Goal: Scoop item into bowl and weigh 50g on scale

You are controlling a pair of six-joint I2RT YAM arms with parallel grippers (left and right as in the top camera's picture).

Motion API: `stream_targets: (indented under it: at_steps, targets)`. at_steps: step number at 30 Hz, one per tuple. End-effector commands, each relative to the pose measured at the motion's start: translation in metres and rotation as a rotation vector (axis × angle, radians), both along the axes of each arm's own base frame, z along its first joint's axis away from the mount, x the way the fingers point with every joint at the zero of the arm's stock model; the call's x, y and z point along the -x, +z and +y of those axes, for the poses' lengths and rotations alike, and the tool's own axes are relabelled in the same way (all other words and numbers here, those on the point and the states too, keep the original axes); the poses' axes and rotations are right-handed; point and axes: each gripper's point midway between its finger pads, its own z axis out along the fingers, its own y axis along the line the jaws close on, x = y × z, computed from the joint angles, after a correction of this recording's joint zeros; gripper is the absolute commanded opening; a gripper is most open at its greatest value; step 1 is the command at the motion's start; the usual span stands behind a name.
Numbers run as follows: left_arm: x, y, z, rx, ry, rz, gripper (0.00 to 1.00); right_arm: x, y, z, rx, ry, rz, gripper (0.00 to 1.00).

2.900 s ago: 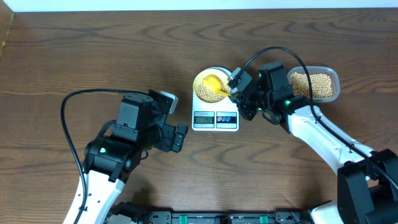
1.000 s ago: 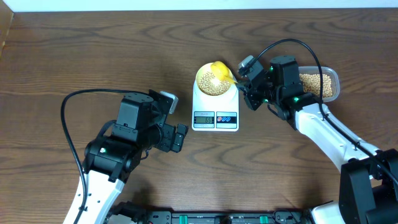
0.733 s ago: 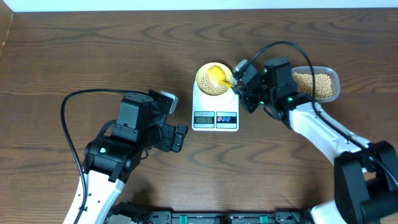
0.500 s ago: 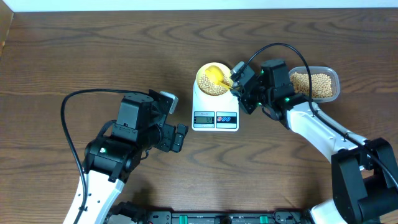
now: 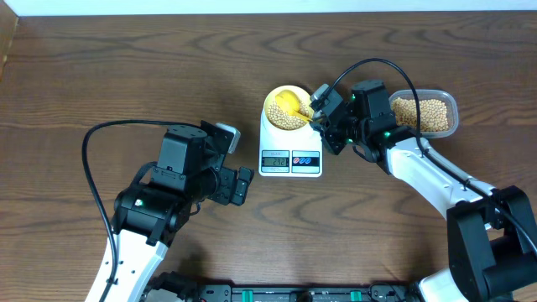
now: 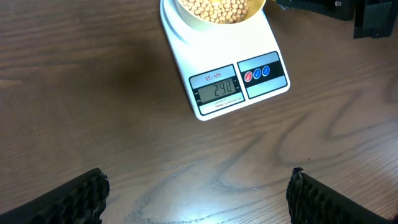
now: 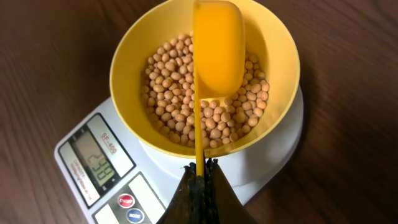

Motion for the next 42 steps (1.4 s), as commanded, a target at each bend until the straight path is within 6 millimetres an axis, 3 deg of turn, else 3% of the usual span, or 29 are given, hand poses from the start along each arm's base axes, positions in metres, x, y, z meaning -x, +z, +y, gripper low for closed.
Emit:
stream_targets:
  at_steps: [1, 10, 15, 31, 37, 42]
  targets:
    - [-0.001, 0.0, 0.001, -0.008, 0.002, -0.005, 0.93, -0.001, 0.011, 0.01, -0.049, 0.035, 0.01, 0.01]
    - [-0.001, 0.0, 0.001, -0.008, 0.002, -0.005, 0.94, -0.004, 0.012, 0.002, -0.053, 0.011, 0.039, 0.01]
    - [-0.001, 0.0, 0.001, -0.008, 0.002, -0.005, 0.94, 0.009, 0.018, 0.013, -0.122, 0.079, 0.078, 0.01]
    - [-0.001, 0.0, 0.001, -0.008, 0.002, -0.005, 0.93, 0.013, 0.014, 0.011, -0.113, 0.076, 0.106, 0.01]
    - [-0.001, 0.0, 0.001, -0.008, 0.002, -0.005, 0.94, 0.008, 0.017, 0.008, -0.118, 0.058, 0.101, 0.01]
    - [-0.001, 0.0, 0.001, -0.008, 0.002, -0.005, 0.94, -0.008, 0.019, -0.008, -0.142, -0.067, 0.133, 0.01]
